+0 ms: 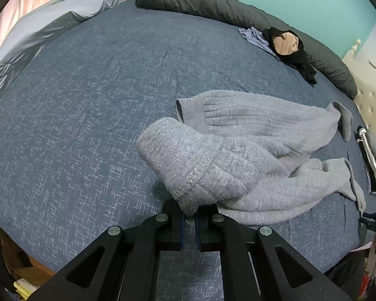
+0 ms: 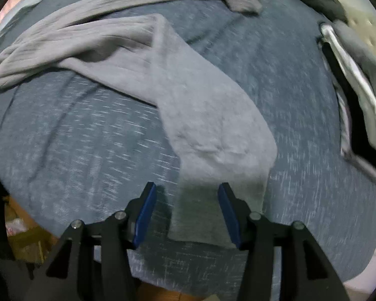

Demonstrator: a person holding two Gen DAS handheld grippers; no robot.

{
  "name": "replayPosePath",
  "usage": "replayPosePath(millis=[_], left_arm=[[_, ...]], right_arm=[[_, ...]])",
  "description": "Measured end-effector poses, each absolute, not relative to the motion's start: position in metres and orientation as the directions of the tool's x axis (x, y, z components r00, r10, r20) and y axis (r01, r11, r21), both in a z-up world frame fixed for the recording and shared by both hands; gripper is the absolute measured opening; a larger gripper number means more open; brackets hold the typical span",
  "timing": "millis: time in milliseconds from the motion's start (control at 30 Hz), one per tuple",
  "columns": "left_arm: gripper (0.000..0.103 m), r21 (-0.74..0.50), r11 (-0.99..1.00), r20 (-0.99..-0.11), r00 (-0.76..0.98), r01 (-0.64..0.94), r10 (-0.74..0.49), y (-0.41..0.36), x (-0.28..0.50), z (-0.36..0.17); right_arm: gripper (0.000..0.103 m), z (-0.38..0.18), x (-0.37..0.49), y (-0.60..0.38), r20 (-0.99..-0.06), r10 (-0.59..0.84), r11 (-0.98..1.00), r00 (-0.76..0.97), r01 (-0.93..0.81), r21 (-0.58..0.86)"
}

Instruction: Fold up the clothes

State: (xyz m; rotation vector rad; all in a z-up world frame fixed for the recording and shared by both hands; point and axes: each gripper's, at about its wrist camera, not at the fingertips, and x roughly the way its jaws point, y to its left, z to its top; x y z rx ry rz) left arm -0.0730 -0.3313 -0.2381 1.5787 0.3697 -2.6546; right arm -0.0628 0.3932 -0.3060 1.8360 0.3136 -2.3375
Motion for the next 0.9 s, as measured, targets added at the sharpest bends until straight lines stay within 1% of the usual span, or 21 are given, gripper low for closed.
replayPosePath(millis=[33,67,100,167,367,500,667,733,767,800,833,867,900], left_arm=[[0.006,-0.186,-0.971,-0.869,-0.485,0.147,0.093,-0.331,-0.072,-0.238],[0.006,-0.186,-0.972,-0.869,-0.486,0.147,0.093,-0.331,-0.071,-0.238],[0.006,-0.183,-0.972,-0.87,-0.485,0.146,0.091,-0.331,-0.07,-0.238],[0.006,-0.179,-0.973,-0.871,-0.483,0.147,0.088,-0.331,-0.069,-0.238],[0.006,-0.176,-0.972,-0.875,-0.476,0.156,0.082,-0.334,-0.07,-0.239],[0.006,-0.167,-0.973,-0.878,-0.473,0.161,0.073,-0.333,-0.072,-0.24],[0.006,-0.158,-0.973,-0.882,-0.466,0.168,0.063,-0.332,-0.073,-0.242],[0.006,-0.153,-0.973,-0.885,-0.462,0.171,0.059,-0.332,-0.073,-0.242],[0.006,-0.151,-0.974,-0.887,-0.459,0.172,0.056,-0.332,-0.073,-0.242],[0.006,-0.148,-0.974,-0.887,-0.458,0.171,0.055,-0.331,-0.073,-0.242],[0.006,-0.147,-0.974,-0.888,-0.456,0.171,0.054,-0.331,-0.073,-0.242],[0.006,-0.144,-0.975,-0.889,-0.454,0.17,0.053,-0.331,-0.074,-0.242],[0.006,-0.142,-0.975,-0.89,-0.453,0.168,0.052,-0.331,-0.074,-0.242]], right_arm=[[0.041,-0.307,-0.063,0.394,-0.97,0.007,-0.967,-0.244,0.246,-0.069],[0.023,-0.308,-0.063,0.395,-0.968,0.004,-0.967,-0.249,0.245,-0.067],[0.014,-0.309,-0.064,0.397,-0.968,0.008,-0.967,-0.251,0.243,-0.071],[0.008,-0.306,-0.066,0.401,-0.965,0.01,-0.97,-0.262,0.231,-0.073],[0.007,-0.256,-0.075,0.427,-0.921,-0.01,-0.984,-0.39,0.17,-0.061],[0.007,-0.228,-0.097,0.456,-0.897,0.03,-0.991,-0.441,0.107,-0.085],[0.007,-0.222,-0.13,0.483,-0.892,0.086,-0.994,-0.443,0.026,-0.109],[0.007,-0.229,-0.143,0.49,-0.892,0.122,-0.991,-0.435,0.003,-0.137],[0.008,-0.232,-0.149,0.492,-0.889,0.154,-0.986,-0.431,-0.009,-0.166],[0.014,-0.235,-0.154,0.495,-0.887,0.184,-0.981,-0.423,-0.023,-0.192],[0.017,-0.238,-0.158,0.497,-0.879,0.221,-0.974,-0.422,-0.052,-0.22],[0.019,-0.24,-0.161,0.499,-0.87,0.26,-0.965,-0.419,-0.082,-0.249],[0.019,-0.239,-0.161,0.5,-0.865,0.25,-0.968,-0.436,-0.101,-0.229]])
